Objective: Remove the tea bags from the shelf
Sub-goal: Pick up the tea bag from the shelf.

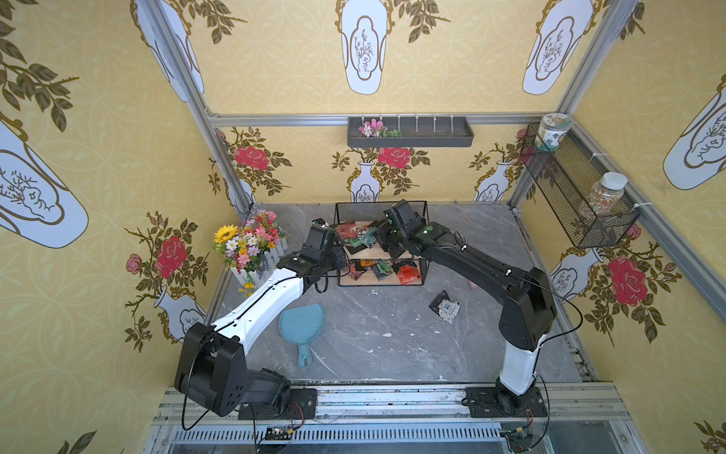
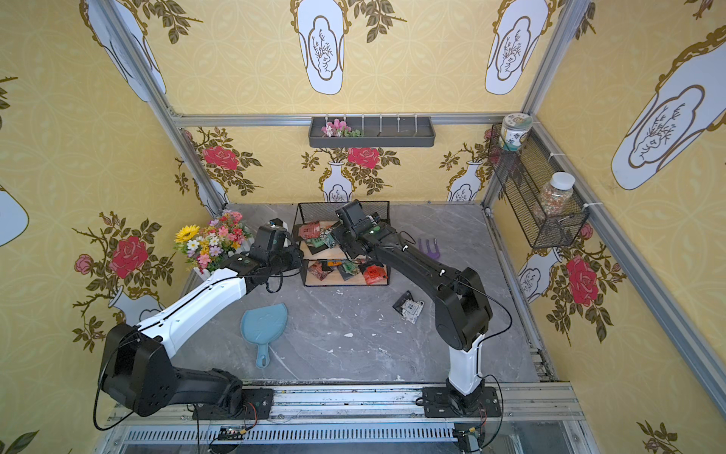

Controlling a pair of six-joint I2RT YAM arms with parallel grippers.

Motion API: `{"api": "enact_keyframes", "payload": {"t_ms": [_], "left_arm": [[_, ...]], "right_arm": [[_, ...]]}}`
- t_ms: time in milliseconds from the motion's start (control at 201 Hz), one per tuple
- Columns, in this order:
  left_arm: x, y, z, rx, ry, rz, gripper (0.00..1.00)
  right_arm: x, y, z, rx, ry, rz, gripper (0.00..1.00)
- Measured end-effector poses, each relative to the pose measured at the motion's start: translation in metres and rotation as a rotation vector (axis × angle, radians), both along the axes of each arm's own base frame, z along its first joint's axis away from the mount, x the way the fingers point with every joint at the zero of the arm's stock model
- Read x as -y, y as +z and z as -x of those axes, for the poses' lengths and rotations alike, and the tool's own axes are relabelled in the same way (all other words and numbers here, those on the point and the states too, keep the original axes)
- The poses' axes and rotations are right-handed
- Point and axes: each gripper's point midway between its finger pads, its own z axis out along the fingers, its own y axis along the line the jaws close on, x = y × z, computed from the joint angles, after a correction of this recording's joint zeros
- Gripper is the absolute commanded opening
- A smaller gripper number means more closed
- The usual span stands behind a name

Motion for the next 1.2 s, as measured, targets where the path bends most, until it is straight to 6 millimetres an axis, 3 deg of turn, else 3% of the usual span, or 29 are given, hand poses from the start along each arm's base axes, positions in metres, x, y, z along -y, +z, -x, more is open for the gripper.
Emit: {"api": "enact_keyframes", "payload": {"t_ms": [836,1046,1205], "left_arm": [[0.0,0.0,-0.001,0.0,0.0,0.0,0.3],[0.001,0.001,-0.001,0.001,0.0,0.0,0.3],[0.001,0.001,-0.001,0.001,0.0,0.001,0.3]], "right_arm": [[0.016,0.028,0.015,0.005,-0.016,0.017,0.0],[0.023,0.012,0.021,-0.049,-0.013,0.037,0.03],[0.028,-0.003,0.028,-0.094,-0.015,0.062,0.13]]}}
